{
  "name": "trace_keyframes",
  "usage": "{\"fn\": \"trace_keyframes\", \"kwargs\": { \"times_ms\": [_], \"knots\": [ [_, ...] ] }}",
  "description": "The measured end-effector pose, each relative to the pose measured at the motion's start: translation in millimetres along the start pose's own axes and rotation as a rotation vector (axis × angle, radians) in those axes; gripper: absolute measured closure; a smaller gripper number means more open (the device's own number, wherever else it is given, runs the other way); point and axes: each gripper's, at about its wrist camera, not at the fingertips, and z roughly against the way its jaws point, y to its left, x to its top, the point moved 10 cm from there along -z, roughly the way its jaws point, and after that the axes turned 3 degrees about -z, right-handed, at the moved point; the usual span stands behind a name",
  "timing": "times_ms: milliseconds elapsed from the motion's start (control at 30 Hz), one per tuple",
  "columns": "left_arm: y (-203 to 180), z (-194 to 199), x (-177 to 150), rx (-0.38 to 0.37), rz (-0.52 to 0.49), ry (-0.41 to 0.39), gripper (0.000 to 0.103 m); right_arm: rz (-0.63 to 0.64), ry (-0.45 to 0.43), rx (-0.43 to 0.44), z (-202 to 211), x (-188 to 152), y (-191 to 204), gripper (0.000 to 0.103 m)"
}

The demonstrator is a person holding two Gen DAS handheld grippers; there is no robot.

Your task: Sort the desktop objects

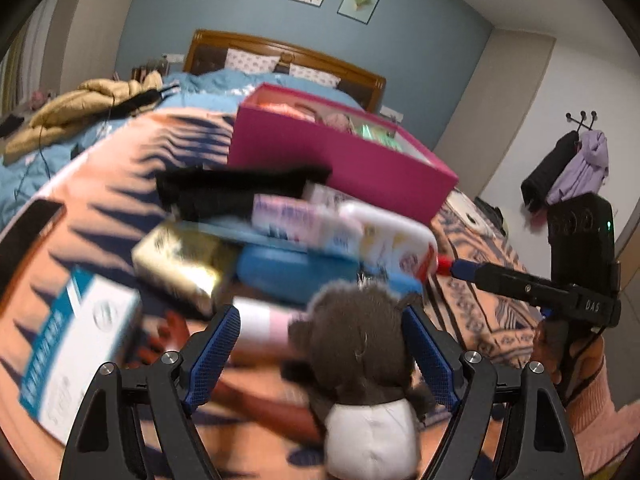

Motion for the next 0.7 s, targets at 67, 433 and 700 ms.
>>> {"fn": "trace_keyframes", "kwargs": {
  "times_ms": [67,433,700],
  "knots": [
    [-3.1,2.3,-9.3,-0.022,0.012,0.012,0.018,0.002,0.018,0.034,-3.2,-8.1,8.3,0.039],
    [-14.0,16.7,-41.8,-0.04,-0.023,0.068,0.018,0.049,0.097,0.133,-6.0,-30.5,39.9,0.039],
    [-24.6,12.2,-62.8,-0.088,-0.053,0.129,0.018,0.078,-0.057,0.254,72.8,7.3,65.5,0.024]
  ]
}}
